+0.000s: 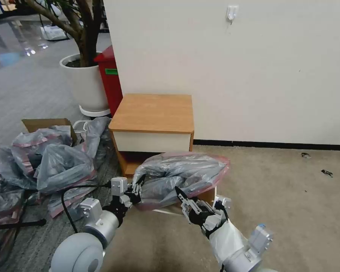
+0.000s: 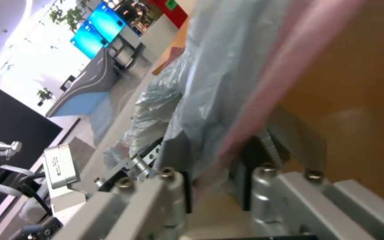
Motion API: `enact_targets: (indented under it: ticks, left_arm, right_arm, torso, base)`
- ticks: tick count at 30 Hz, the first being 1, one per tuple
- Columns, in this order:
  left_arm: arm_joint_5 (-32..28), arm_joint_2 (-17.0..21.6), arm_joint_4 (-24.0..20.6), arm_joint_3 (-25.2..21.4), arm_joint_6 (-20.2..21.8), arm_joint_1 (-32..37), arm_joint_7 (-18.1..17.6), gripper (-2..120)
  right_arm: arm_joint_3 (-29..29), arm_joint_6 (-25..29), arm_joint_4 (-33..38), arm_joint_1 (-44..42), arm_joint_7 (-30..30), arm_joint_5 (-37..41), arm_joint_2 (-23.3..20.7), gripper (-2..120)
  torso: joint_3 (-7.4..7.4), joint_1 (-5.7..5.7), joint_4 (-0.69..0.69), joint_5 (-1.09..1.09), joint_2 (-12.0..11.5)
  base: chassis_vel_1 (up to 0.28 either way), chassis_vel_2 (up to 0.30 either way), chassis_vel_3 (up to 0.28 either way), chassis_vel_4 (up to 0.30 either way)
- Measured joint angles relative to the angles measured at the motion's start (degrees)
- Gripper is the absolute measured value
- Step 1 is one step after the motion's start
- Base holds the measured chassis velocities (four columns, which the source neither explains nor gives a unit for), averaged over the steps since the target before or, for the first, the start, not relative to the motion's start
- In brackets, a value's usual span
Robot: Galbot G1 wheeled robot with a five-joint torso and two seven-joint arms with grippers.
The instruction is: Pick up the garbage bag from the table and place it over the trash can.
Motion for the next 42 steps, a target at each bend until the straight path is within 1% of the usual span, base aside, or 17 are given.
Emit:
enact_targets:
  ticks: [1, 2, 3, 5, 11, 14, 19, 23, 29, 31, 33, 35, 37, 42]
  left_arm:
    - [0.0, 0.0, 0.1, 0.0, 0.0, -0.1, 0.0, 2]
    - [0.0, 0.0, 0.1, 0.0, 0.0, -0.1, 0.0, 2]
    - [-0.1, 0.1, 0.2, 0.0, 0.0, -0.1, 0.0, 2]
    - [-0.1, 0.1, 0.4, 0.0, 0.1, -0.3, -0.1, 2]
    - [-1.2, 0.0, 1.1, -0.3, 0.4, -1.1, -0.9, 2]
    - [-2.8, -0.4, 1.3, -0.7, 0.9, -1.7, -1.6, 2]
    - [-5.3, -1.2, 1.4, -1.1, 1.8, -2.4, -2.7, 2]
    - [-6.2, -1.4, 1.4, -1.3, 2.1, -2.7, -3.0, 2]
    - [-9.9, -1.5, 1.3, -2.3, 3.2, -3.2, -4.5, 2]
    - [-10.3, -1.6, 1.3, -2.4, 3.3, -3.2, -4.6, 2]
    - [-12.5, -1.6, 0.8, -2.7, 4.0, -3.3, -5.2, 2]
    - [-13.4, -1.7, 0.7, -2.8, 4.3, -3.3, -5.5, 2]
    - [-16.0, -1.7, 0.4, -3.1, 5.0, -3.4, -6.2, 2]
    - [-18.9, -1.8, 0.1, -3.5, 5.8, -3.5, -7.0, 2]
  right_arm:
    - [0.0, 0.0, -0.1, 0.0, 0.0, 0.0, 0.0, 14]
    - [0.0, 0.0, -0.1, 0.0, 0.0, 0.0, 0.0, 14]
    - [0.0, 0.0, -0.1, 0.0, -0.1, -0.1, 0.0, 8]
    - [0.1, 0.0, -0.3, 0.0, -0.5, -0.1, -0.1, 0]
    - [-0.4, 0.5, -0.4, -0.9, -2.4, -0.7, -0.5, 0]
    - [-1.4, 1.6, -0.4, -2.4, -4.9, -2.7, -1.2, 0]
    - [-2.1, 3.2, -1.0, -4.6, -6.9, -5.8, -1.8, 0]
    - [-2.1, 4.0, -1.7, -5.6, -7.5, -6.9, -2.1, 0]
    - [-0.7, 6.0, -2.1, -8.0, -8.4, -8.6, -2.3, 0]
    - [-0.6, 6.1, -2.1, -8.1, -8.5, -8.7, -2.3, 0]
    - [0.8, 6.9, -2.6, -8.5, -8.8, -8.8, -2.3, 0]
    - [1.5, 7.2, -2.8, -8.5, -9.0, -8.8, -2.4, 0]
    - [3.2, 8.1, -3.7, -8.6, -9.2, -8.8, -2.4, 0]
    - [4.8, 8.9, -4.7, -8.8, -9.2, -8.8, -2.4, 0]
  torso:
    - [0.0, 0.0, 0.0, 0.0, 0.0]
    - [0.0, 0.0, 0.0, 0.0, 0.0]
    - [0.0, 0.0, 0.0, 0.0, 0.0]
    - [0.0, 0.0, 0.0, 0.0, 0.0]
    - [0.0, 0.0, 0.0, 0.0, 0.0]
    - [0.0, 0.0, 0.0, 0.0, 0.0]
    - [0.0, 0.0, 0.0, 0.0, 0.0]
    - [0.0, 0.0, 0.0, 0.0, 0.0]
    - [0.0, 0.0, 0.0, 0.0, 0.0]
    - [0.0, 0.0, 0.0, 0.0, 0.0]
    - [0.0, 0.0, 0.0, 0.0, 0.0]
    - [0.0, 0.0, 0.0, 0.0, 0.0]
    - [0.0, 0.0, 0.0, 0.01, 0.0]
    - [0.0, 0.0, 0.0, 0.01, 0.0]
  base:
    - [0.0, 0.0, 0.0, 0.0]
    - [0.0, 0.0, 0.0, 0.0]
    - [0.0, 0.0, 0.0, 0.0]
    - [0.0, 0.0, 0.0, 0.0]
    - [0.0, 0.0, 0.0, 0.0]
    - [0.0, 0.0, 0.0, 0.0]
    - [0.0, 0.0, 0.0, 0.0]
    - [0.0, 0.0, 0.0, 0.0]
    - [0.0, 0.0, 0.0, 0.0]
    - [0.0, 0.0, 0.0, 0.0]
    - [0.0, 0.0, 0.0, 0.0]
    - [0.0, 0.0, 0.0, 0.0]
    - [0.0, 0.0, 0.0, 0.0]
    - [0.0, 0.0, 0.0, 0.0]
